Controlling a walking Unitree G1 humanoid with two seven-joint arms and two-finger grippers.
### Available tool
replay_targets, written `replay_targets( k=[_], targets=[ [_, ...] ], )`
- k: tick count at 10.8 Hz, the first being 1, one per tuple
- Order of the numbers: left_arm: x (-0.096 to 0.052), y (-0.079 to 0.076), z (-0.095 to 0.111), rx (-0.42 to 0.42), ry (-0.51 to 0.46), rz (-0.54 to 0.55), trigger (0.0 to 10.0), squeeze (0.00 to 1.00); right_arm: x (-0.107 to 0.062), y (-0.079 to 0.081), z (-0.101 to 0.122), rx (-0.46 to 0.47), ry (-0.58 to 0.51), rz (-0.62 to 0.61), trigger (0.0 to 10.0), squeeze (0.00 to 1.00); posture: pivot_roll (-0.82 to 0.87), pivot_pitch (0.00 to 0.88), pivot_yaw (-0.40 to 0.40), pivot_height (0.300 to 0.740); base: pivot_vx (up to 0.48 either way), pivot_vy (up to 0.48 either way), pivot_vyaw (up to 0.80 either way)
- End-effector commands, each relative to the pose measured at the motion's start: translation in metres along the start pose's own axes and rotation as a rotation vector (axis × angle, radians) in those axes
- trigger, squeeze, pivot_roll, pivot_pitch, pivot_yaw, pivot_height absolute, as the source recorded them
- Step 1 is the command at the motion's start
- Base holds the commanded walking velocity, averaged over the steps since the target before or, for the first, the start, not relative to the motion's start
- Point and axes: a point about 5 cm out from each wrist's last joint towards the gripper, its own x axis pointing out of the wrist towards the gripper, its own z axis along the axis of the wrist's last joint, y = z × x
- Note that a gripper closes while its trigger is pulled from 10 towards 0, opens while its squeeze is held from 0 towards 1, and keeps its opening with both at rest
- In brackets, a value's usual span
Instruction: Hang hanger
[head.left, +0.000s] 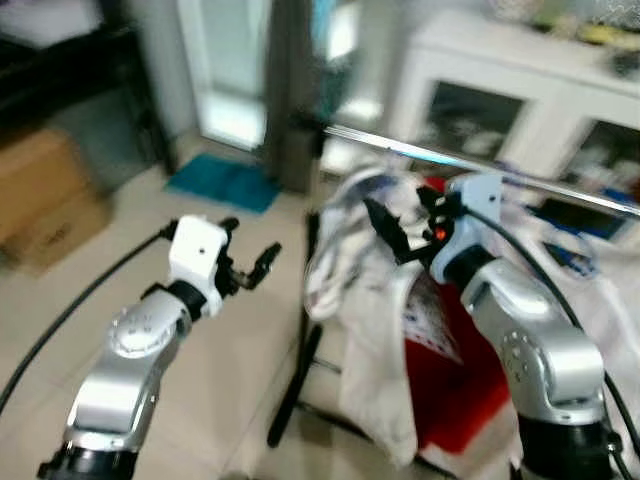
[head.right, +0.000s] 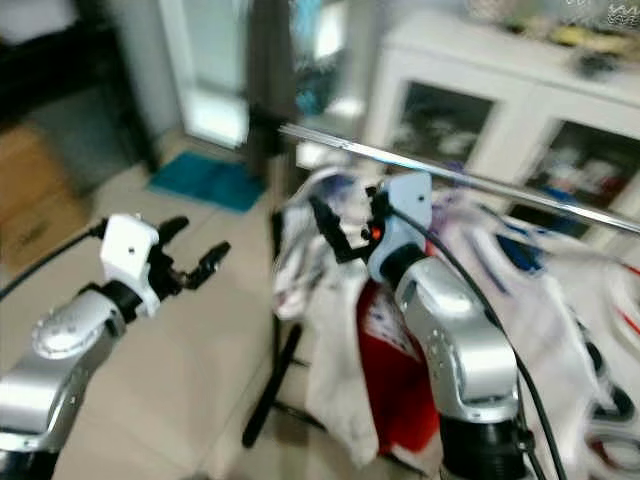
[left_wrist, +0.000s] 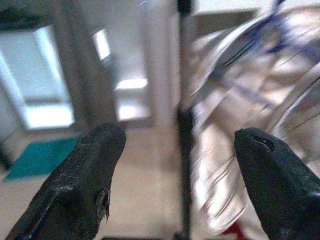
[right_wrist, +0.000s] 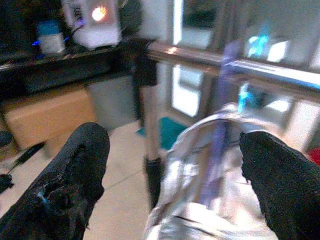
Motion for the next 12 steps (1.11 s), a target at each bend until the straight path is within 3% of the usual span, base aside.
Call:
replay_targets(
  k=[1, 6, 11, 12],
  targets=[
    [0.002, -0.004, 0.005, 0.018, -0.022, -0.014, 10.0, 0.00, -0.003, -0.004, 0.005, -0.034, -0.014, -0.015, 10.0, 1.00, -0.10, 0.000, -0.052, 0.740, 0.000, -0.337, 0.69],
    [0.001, -0.011, 0.004, -0.005, -0.027, -0.096, 10.0, 0.00, -0.008, -0.012, 0.009, -0.076, 0.027, -0.051, 10.0, 1.00, -0.11, 0.000, -0.054, 0.740, 0.000, -0.067, 0.14],
    [-0.001, -0.021, 0.006, -0.026, -0.013, -0.275, 10.0, 0.00, -0.034, -0.034, 0.011, -0.097, 0.199, -0.225, 10.0, 1.00, -0.13, 0.000, -0.032, 0.740, 0.000, 0.000, 0.00],
    [0.000, -0.022, 0.006, -0.030, -0.003, -0.307, 10.0, 0.00, -0.037, -0.043, 0.011, -0.067, 0.226, -0.318, 10.0, 1.00, -0.14, 0.000, -0.031, 0.740, 0.000, 0.000, 0.00]
  ],
)
